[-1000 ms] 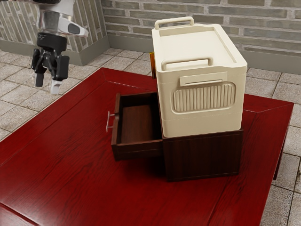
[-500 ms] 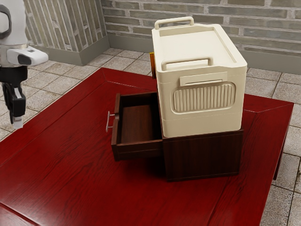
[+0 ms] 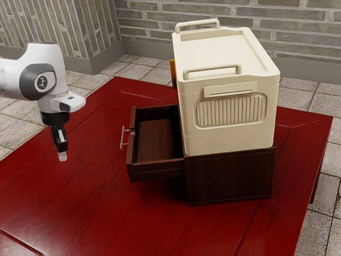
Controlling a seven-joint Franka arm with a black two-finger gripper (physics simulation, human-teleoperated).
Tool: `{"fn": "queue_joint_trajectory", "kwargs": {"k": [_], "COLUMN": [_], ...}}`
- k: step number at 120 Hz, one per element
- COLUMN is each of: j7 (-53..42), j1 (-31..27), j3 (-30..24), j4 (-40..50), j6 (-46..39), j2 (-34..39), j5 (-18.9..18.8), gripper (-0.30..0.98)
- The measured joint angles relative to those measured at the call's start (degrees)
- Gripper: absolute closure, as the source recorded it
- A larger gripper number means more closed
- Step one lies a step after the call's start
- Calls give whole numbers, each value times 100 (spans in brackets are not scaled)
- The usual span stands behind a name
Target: Push the drawer handle with one arm to close the drawer
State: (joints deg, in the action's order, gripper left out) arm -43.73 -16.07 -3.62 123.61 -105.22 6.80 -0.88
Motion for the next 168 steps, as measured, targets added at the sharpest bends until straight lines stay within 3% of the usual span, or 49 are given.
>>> {"fn": "queue_joint_trajectory", "kwargs": {"k": [35, 57, 117, 168], "j7": [-645, -1126, -1806, -1984], "j1": [-88, 2, 247, 489], "j3": [-19, -24, -667, -729], "j4": [-1887, -2519, -2491, -2969], "j6": [-408, -487, -532, -533], "j2": [-1692, -2274, -2388, -2873], "j5": [-208, -346, -222, -233], "gripper": [78, 78, 79, 79]}}
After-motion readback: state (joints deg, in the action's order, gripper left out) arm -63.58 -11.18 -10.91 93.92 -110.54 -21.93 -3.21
